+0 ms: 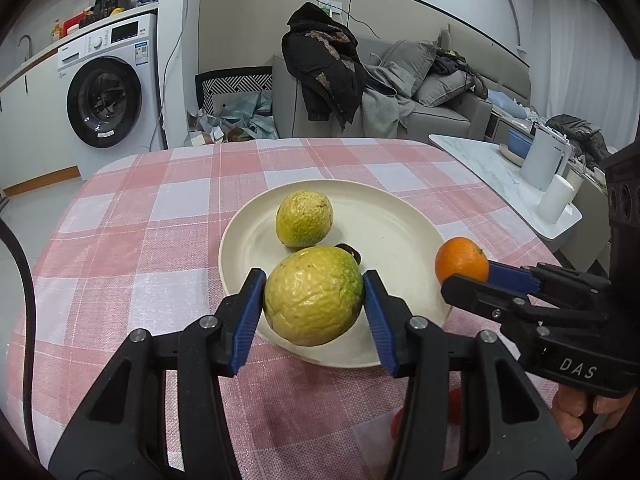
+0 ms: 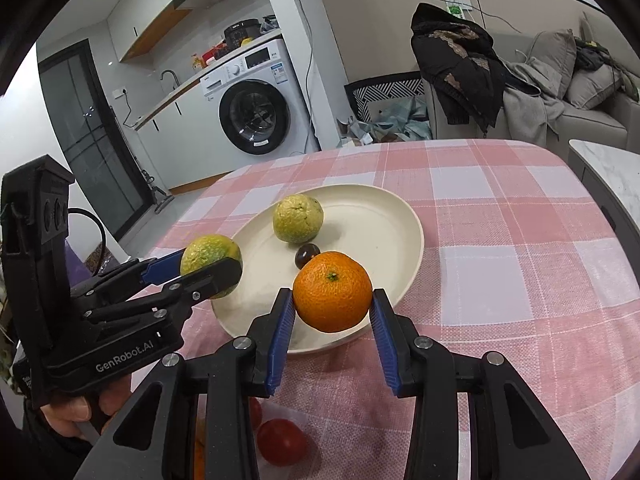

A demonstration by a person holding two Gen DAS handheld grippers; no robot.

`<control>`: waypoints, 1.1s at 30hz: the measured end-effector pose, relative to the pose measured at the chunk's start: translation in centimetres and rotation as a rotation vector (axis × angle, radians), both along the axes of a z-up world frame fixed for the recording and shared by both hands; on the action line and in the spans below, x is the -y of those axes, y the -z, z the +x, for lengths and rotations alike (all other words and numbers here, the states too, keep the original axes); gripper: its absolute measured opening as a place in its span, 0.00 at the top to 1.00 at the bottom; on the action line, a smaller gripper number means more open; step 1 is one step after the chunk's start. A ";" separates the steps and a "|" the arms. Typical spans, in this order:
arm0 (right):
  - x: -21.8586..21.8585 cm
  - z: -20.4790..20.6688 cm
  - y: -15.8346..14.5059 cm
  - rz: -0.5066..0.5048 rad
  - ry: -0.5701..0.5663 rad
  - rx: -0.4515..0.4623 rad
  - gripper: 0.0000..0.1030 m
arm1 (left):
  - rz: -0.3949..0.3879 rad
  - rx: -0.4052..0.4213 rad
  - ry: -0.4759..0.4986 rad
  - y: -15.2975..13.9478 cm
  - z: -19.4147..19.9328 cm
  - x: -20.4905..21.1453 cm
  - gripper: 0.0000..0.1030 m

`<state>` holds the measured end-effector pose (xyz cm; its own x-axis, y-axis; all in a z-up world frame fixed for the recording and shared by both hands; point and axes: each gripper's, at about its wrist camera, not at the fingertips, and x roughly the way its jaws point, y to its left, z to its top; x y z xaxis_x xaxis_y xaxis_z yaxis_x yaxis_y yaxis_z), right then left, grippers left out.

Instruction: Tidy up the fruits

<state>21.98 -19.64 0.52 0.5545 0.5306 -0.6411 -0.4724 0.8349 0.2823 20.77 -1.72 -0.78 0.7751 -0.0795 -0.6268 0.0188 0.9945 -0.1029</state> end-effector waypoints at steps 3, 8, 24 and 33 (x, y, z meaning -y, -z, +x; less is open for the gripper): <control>-0.4 0.1 0.3 -0.008 -0.003 -0.002 0.61 | 0.010 -0.007 0.000 0.4 0.3 0.1 0.55; -1.0 0.4 0.7 -0.021 -0.010 -0.006 0.61 | 0.013 -0.024 -0.005 1.0 0.8 0.1 0.55; -1.2 0.3 0.8 -0.051 -0.016 -0.003 0.59 | 0.021 -0.044 -0.011 1.4 0.5 -0.1 0.54; 0.2 -1.3 -0.9 -0.082 0.004 0.065 0.21 | 0.061 -0.021 -0.027 -0.3 -2.6 -0.9 0.17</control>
